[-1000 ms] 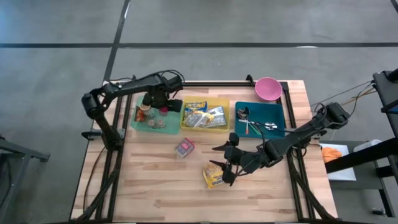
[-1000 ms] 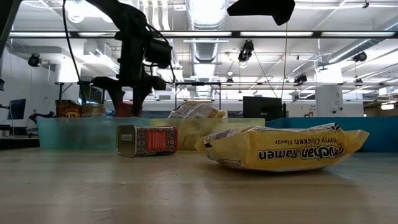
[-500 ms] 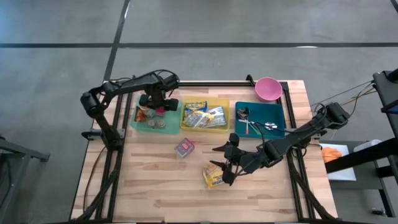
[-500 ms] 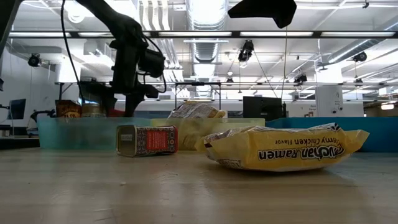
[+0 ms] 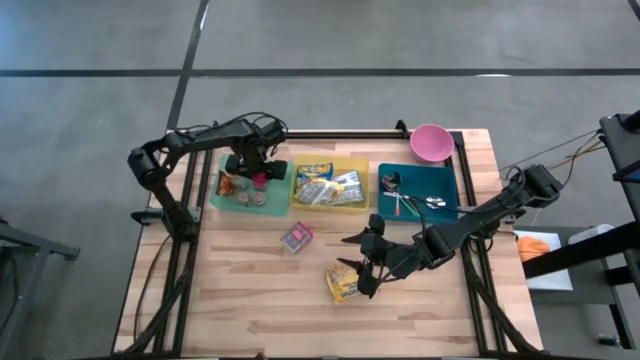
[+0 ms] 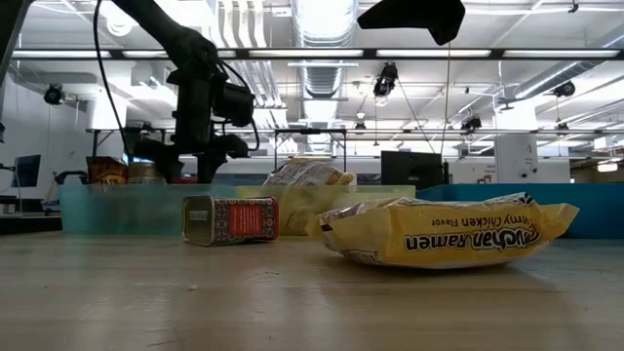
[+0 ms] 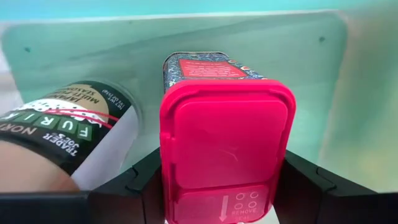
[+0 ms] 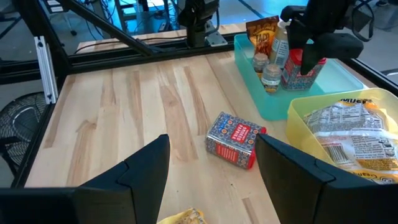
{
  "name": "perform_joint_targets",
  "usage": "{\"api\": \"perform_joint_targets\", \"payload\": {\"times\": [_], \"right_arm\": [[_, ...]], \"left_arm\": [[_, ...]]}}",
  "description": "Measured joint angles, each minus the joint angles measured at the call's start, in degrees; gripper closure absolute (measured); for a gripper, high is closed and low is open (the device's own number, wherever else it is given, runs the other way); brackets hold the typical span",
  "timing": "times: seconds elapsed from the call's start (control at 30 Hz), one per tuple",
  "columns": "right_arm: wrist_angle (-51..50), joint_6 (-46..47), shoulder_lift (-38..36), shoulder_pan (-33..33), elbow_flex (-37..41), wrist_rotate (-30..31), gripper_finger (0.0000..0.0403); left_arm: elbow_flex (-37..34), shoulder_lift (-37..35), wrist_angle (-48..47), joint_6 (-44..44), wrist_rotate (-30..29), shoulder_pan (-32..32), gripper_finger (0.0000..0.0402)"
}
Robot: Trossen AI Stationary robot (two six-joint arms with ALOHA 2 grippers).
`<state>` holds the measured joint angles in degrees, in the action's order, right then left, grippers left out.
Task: Pick & Place Food Item
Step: Put the red seasoning can into the green bin
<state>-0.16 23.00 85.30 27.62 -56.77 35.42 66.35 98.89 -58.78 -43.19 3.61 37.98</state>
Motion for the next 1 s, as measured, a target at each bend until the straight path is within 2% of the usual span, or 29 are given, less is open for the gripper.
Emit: {"api": "perform_joint_targets", "payload": {"times": [0.47,0.67,0.73,1.0], "right_arm": [[0.0,0.0,0.0,0.0,0.0,0.0,0.0172],[0.0,0.0,0.0,0.0,0.0,0.0,0.0172],[0.0,0.0,0.0,0.0,0.0,0.0,0.0172],[0.0,0.0,0.0,0.0,0.0,0.0,0.0172]], "left_arm": [[0.1,0.1,1.5,1.1,0.3,0.0,0.0181],[0.0,0.2,2.0,0.8,-1.3,0.0,0.0036],[0.0,0.2,2.0,0.9,-1.4,0.0,0.0015],[0.6,0.3,2.2,4.2,-1.0,-0.1,0.0071]]}}
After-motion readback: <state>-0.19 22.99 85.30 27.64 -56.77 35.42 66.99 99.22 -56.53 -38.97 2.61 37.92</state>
